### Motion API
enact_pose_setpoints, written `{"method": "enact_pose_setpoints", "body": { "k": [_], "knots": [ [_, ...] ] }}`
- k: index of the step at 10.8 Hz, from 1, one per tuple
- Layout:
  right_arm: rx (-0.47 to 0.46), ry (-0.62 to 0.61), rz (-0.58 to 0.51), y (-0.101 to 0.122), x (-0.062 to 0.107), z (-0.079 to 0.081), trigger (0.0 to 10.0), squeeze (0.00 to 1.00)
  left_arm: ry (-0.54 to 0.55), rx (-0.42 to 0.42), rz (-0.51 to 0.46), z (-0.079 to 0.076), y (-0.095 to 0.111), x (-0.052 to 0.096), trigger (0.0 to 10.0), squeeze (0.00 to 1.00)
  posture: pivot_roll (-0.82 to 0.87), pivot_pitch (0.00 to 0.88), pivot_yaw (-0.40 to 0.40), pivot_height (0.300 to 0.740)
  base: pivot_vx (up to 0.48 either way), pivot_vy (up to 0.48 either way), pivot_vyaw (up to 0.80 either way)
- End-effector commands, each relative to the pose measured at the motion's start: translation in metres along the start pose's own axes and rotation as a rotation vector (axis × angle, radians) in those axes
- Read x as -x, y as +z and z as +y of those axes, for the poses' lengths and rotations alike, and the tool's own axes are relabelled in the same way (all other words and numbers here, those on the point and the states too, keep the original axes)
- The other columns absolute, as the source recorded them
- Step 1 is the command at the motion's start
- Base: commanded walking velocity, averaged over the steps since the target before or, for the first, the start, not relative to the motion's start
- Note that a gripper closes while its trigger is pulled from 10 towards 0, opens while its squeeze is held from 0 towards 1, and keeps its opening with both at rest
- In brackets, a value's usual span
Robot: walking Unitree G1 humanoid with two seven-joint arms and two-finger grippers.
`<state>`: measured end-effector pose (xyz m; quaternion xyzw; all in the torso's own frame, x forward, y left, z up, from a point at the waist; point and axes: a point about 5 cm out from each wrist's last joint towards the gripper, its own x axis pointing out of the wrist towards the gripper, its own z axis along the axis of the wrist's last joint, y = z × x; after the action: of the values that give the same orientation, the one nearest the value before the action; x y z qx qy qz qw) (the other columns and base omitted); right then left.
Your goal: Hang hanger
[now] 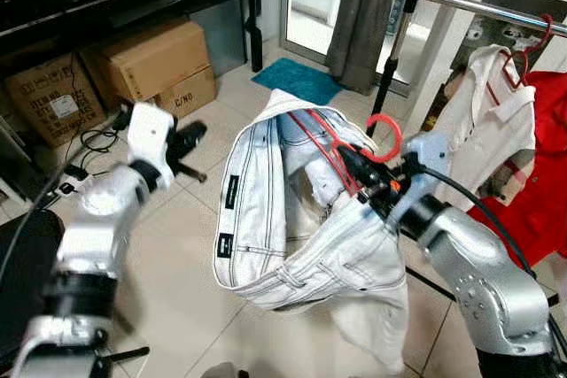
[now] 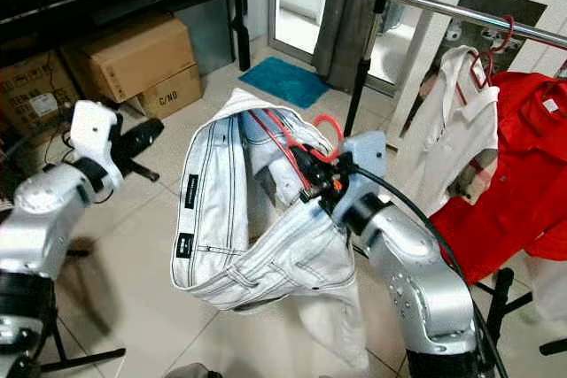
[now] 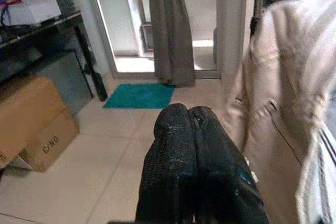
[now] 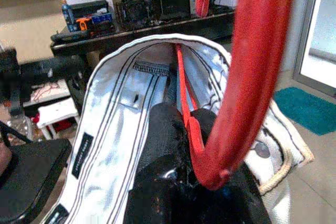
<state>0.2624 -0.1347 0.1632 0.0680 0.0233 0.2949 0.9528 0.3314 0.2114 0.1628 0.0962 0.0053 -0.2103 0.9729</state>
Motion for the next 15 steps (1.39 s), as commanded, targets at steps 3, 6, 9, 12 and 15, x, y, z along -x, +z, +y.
{"method": "enact_pose_setpoints", "body": {
  "k": [3, 6, 9, 12, 15],
  "knots": [
    [0.032, 0.016, -0.05, 0.01, 0.002, -0.001, 0.0, 0.0, -0.141, 0.039, -0.044, -0.014, 0.009, 0.0, 0.0, 0.0, -0.05, 0.0, 0.031, 0.74, 0.0, 0.0, 0.0],
    [0.016, 0.036, -0.073, 0.014, 0.005, 0.002, 0.0, 0.0, -0.081, 0.006, -0.229, -0.047, 0.008, -0.004, 10.0, 1.0, -0.08, 0.0, 0.034, 0.74, 0.0, 0.0, 0.0],
    [-0.003, 0.056, -0.082, 0.014, 0.003, 0.008, 0.0, 0.0, -0.144, 0.024, -0.188, -0.059, -0.004, -0.006, 10.0, 1.0, -0.09, 0.0, 0.025, 0.74, 0.0, 0.0, 0.0],
    [-0.01, 0.08, -0.083, 0.016, 0.001, 0.011, 0.0, 0.0, -0.124, 0.001, -0.088, -0.048, -0.024, -0.008, 10.0, 1.0, -0.08, 0.0, 0.009, 0.74, 0.0, 0.0, 0.0],
    [-0.014, 0.086, -0.098, 0.019, -0.002, 0.013, 0.0, 0.0, -0.319, 0.033, 0.036, -0.059, -0.042, -0.006, 10.0, 0.0, -0.09, 0.0, 0.026, 0.74, 0.0, 0.0, 0.0]
  ]
}}
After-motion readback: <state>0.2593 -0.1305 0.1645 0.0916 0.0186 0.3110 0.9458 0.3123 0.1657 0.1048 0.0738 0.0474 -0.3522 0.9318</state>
